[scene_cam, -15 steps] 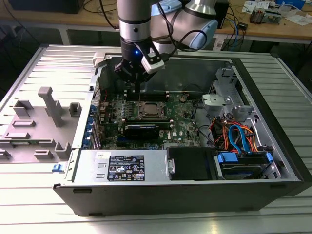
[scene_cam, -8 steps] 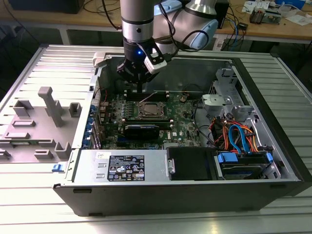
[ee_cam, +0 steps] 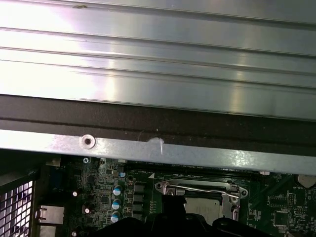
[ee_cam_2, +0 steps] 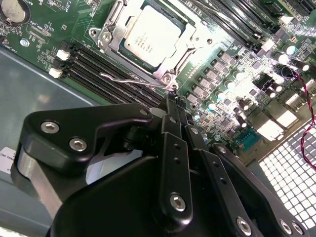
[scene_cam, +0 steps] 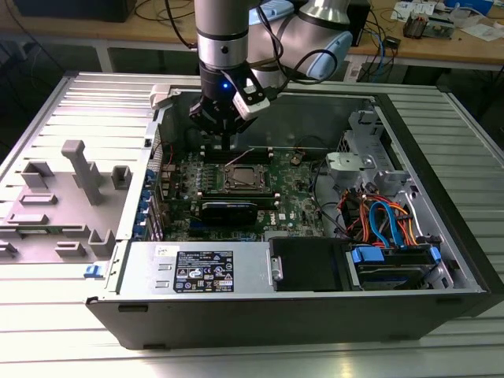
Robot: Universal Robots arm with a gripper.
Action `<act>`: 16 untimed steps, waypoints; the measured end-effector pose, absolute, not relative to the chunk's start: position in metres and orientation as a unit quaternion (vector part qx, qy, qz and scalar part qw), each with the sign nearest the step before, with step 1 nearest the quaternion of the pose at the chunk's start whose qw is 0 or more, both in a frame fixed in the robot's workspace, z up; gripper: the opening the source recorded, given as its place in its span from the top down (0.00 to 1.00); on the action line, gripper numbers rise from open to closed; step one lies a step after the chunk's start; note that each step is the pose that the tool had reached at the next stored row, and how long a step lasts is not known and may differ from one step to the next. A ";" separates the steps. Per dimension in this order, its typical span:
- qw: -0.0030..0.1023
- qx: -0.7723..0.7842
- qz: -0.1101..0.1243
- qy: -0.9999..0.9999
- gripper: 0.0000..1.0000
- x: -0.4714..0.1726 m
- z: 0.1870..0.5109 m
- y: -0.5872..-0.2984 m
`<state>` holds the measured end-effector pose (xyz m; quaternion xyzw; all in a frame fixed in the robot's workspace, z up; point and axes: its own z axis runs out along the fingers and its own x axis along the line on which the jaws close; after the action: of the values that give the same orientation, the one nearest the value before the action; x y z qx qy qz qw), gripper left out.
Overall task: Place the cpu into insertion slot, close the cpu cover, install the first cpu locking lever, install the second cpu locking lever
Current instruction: 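Install the first cpu locking lever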
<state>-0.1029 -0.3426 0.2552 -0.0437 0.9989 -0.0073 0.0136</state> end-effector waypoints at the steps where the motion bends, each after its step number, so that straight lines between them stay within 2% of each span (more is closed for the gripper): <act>1: 0.014 -0.044 -0.007 0.999 0.89 -0.103 0.255 -0.343; 16: 0.014 -0.044 -0.001 0.999 0.89 -0.102 0.252 -0.343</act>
<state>-0.1021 -0.3434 0.2516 -0.0441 0.9989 -0.0009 0.0140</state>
